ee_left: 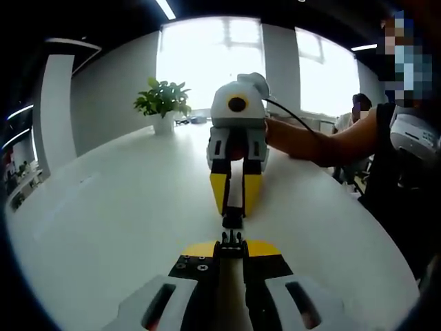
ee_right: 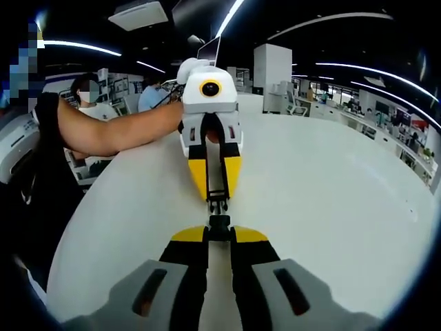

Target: Snap the two parts of the plastic buckle together until the buckle closes and remains connected.

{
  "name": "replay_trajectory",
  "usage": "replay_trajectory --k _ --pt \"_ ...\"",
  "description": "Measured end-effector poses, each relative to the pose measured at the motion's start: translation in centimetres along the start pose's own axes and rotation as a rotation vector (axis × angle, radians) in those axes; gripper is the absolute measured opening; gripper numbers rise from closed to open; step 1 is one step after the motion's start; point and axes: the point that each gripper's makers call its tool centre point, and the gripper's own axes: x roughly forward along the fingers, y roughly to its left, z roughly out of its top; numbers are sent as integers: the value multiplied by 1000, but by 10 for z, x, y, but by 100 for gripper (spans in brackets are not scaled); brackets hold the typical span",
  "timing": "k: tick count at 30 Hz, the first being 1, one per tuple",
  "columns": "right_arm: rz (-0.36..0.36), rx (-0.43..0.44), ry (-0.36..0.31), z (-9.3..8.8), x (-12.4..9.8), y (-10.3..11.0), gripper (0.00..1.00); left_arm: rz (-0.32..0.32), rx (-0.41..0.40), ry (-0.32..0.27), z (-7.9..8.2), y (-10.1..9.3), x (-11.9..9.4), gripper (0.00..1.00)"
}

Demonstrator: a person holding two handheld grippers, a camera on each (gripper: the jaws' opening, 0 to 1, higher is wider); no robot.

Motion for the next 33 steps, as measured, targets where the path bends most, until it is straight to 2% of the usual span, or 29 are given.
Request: replay_trajectory --k 33 --pt "4 2 7 -1 1 0 11 -13 -5 0 -2 -5 4 11"
